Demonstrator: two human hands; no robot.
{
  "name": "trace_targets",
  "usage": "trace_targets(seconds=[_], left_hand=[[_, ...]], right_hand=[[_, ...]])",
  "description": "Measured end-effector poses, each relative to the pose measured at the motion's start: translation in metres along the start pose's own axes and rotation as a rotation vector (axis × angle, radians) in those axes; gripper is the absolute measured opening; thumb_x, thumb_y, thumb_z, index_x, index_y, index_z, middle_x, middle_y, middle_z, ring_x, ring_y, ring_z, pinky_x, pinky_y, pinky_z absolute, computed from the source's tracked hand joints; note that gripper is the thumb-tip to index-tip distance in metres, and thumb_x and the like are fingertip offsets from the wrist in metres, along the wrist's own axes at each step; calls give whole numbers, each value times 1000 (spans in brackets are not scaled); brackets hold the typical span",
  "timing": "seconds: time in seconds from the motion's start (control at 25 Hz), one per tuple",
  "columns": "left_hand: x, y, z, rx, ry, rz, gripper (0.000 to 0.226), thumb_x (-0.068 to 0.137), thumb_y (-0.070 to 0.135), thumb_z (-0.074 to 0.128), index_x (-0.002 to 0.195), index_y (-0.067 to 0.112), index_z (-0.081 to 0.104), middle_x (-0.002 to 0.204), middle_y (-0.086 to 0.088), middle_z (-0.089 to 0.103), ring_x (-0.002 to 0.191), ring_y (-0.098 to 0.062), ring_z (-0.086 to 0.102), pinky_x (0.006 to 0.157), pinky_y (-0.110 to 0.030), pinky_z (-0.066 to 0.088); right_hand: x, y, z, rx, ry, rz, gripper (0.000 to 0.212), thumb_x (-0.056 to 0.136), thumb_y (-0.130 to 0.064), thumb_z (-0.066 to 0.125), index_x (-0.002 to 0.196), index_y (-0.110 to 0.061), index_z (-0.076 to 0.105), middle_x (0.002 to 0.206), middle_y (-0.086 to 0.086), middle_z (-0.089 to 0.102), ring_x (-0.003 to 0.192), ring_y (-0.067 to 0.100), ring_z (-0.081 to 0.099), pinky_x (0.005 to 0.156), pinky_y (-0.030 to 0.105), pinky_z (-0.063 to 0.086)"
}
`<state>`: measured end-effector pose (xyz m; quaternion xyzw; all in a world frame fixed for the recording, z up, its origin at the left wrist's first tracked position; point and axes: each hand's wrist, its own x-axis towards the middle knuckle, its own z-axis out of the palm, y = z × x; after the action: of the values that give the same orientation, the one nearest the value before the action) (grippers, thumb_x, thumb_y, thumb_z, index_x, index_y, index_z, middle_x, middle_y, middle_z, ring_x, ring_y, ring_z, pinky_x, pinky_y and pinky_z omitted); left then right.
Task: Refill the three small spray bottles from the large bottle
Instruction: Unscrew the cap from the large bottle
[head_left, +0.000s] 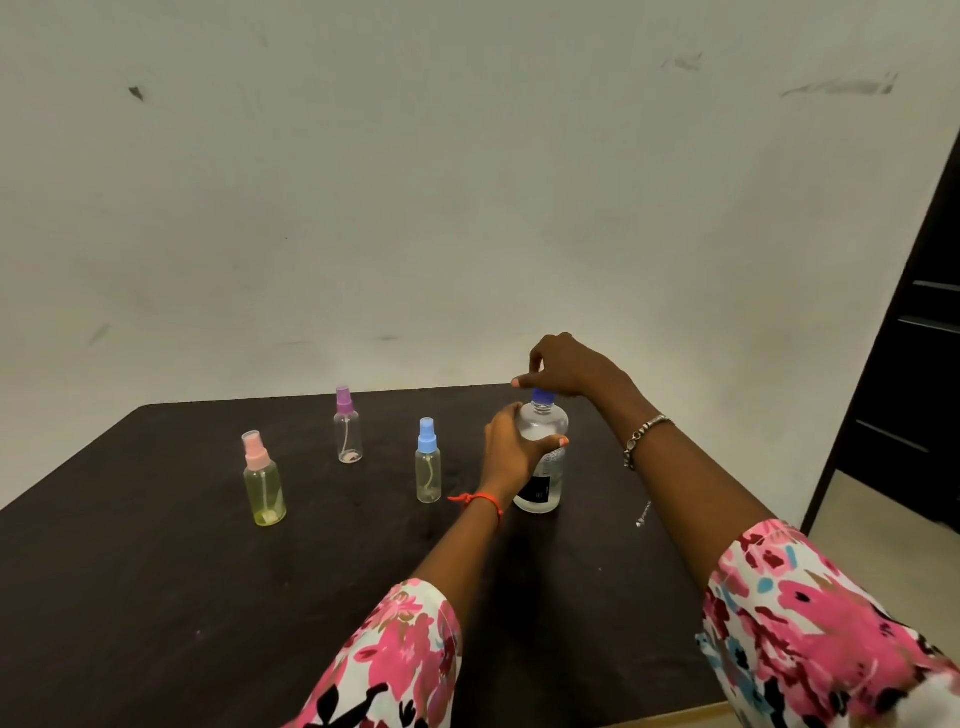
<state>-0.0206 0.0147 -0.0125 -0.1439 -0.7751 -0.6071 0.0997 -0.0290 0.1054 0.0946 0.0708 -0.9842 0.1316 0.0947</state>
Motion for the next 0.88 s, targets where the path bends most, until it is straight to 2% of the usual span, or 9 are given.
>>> trace_targets(seconds=[0.04,0.12,0.2,0.28,0.48,0.56,0.64,0.76,0.88], left_hand=[[-1,1,0,1,1,1,55,68,17,79,115,3,53,119,-15,60,101,-16,54,81,-21,42],[-1,0,-1,2,0,2,55,68,18,79,115,3,53,119,-15,60,105,-20,56,82,-22,43],[-1,-1,-1,3,-12,-5,58,69,19,78,118,4,52,123,-15,57,112,-24,54,89,-26,45],[-2,0,0,10,-16,-16,60,70,20,78,121,4,50,126,-15,55,115,-25,52,91,-28,43],[-1,8,-3,46,-42,-35,60,70,15,77,121,2,49,125,-16,56,115,-27,53,90,-27,43],[-1,9,-6,101,-78,-41,73,68,14,79,129,0,41,133,-17,50,124,-30,46,99,-33,39],[-8,8,-10,154,-118,-80,94,68,16,80,141,0,23,147,-16,33,137,-29,31,110,-36,29],[-23,0,-19,208,-136,-115,102,69,18,79,144,1,13,153,-16,21,142,-28,20,115,-38,21],[-43,-10,-29,209,-122,-165,98,70,19,78,144,2,16,152,-15,24,141,-27,23,115,-38,24]], right_hand=[[0,1,3,-36,33,18,30,83,-28,65,90,1,58,86,10,51,74,27,52,65,30,41],[-1,2,6,-42,13,16,23,84,-17,63,94,3,58,90,14,55,77,31,58,65,32,45],[-3,2,1,4,-52,-22,16,80,-3,60,93,5,62,85,15,58,71,25,58,56,24,45],[-9,2,-5,56,-54,-69,19,75,3,56,91,5,66,81,12,57,70,21,54,50,18,37],[-44,21,3,473,289,13,21,72,1,63,93,2,69,86,10,60,77,18,55,60,15,41],[-67,31,19,661,387,97,16,71,3,67,86,2,71,84,15,67,74,17,59,59,10,45],[-91,39,44,663,373,170,13,68,2,72,81,1,71,81,18,71,69,17,59,53,5,43],[-120,46,84,527,297,256,13,63,-1,79,71,2,70,79,20,70,65,17,57,53,17,42],[-134,46,111,500,258,308,18,62,-2,80,62,-5,62,89,19,65,74,18,57,64,24,45]])
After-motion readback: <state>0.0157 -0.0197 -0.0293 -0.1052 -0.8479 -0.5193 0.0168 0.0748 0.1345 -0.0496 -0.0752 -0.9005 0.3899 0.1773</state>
